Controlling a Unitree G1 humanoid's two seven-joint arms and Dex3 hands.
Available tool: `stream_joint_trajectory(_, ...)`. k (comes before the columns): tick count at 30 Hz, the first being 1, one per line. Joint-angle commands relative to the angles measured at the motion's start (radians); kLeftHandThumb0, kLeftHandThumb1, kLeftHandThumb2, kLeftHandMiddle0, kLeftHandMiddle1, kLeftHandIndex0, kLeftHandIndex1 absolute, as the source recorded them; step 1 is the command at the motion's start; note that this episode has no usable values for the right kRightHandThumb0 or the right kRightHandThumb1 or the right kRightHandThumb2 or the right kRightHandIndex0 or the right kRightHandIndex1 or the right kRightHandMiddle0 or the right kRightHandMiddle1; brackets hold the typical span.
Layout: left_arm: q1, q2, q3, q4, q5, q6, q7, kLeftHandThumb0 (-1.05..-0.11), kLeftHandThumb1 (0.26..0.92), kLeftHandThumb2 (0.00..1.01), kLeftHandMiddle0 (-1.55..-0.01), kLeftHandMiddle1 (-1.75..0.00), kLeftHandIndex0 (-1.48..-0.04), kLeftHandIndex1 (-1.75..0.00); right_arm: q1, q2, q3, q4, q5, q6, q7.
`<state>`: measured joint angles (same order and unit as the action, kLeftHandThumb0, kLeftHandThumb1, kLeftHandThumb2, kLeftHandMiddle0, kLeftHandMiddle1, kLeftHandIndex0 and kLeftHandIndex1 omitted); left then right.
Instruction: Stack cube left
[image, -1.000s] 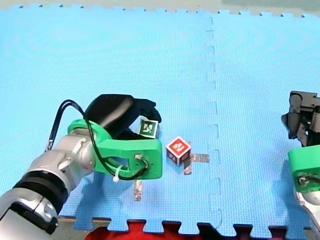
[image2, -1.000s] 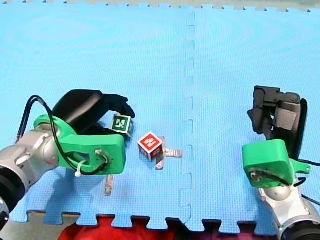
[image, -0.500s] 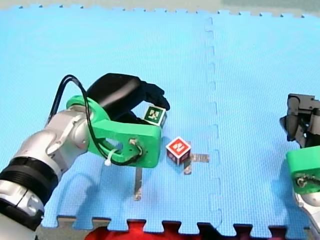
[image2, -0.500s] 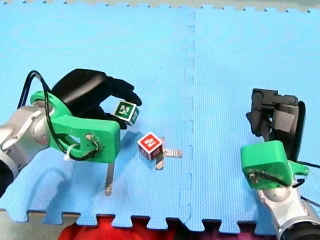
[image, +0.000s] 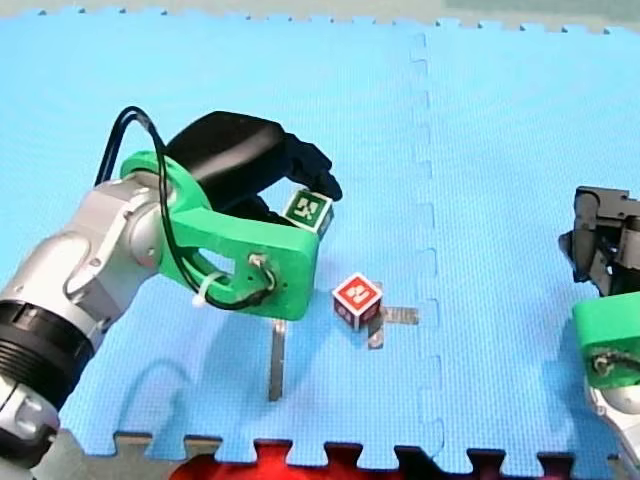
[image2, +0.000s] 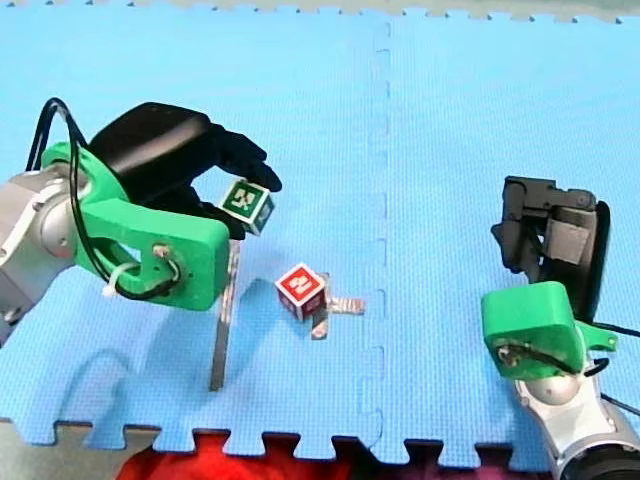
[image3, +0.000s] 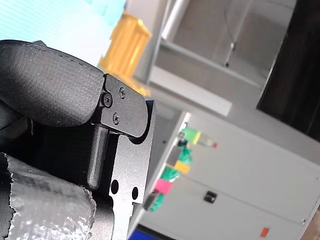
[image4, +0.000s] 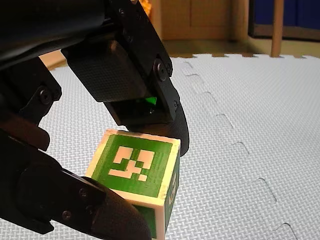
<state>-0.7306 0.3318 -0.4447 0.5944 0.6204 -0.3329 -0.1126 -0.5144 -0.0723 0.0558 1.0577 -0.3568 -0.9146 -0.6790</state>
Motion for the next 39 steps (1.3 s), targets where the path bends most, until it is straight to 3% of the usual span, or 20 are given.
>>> stream_joint_trajectory(1, 0.0, -0.006, -0.001, -0.009, 0.002, 0.007, -0.007, -0.465, 0.806, 0.0, -1.05, -1.75, -1.2, -0.14, -0.005, -0.001, -0.003, 0.004, 0.005, -0.005, 0.004)
stream_joint_trajectory(6, 0.008, -0.031, -0.006, 0.007, -0.004, 0.007, -0.008, -0.464, 0.806, 0.0, -1.05, -1.75, -1.21, -0.13, -0.007, 0.001, -0.005, 0.006, 0.006, -0.004, 0.006)
stream_joint_trajectory(24, -0.007, -0.068, -0.003, 0.123, -0.035, -0.091, 0.013, -0.453, 0.812, 0.0, -1.05, -1.75, -1.23, -0.11, -0.012, -0.002, -0.004, 0.003, -0.002, 0.008, -0.007)
stream_joint_trajectory(39, -0.006, -0.08, 0.012, 0.198, -0.076, -0.145, -0.002, -0.469, 0.812, 0.0, -1.04, -1.75, -1.24, -0.1, -0.011, -0.006, -0.003, 0.003, -0.002, 0.007, -0.007)
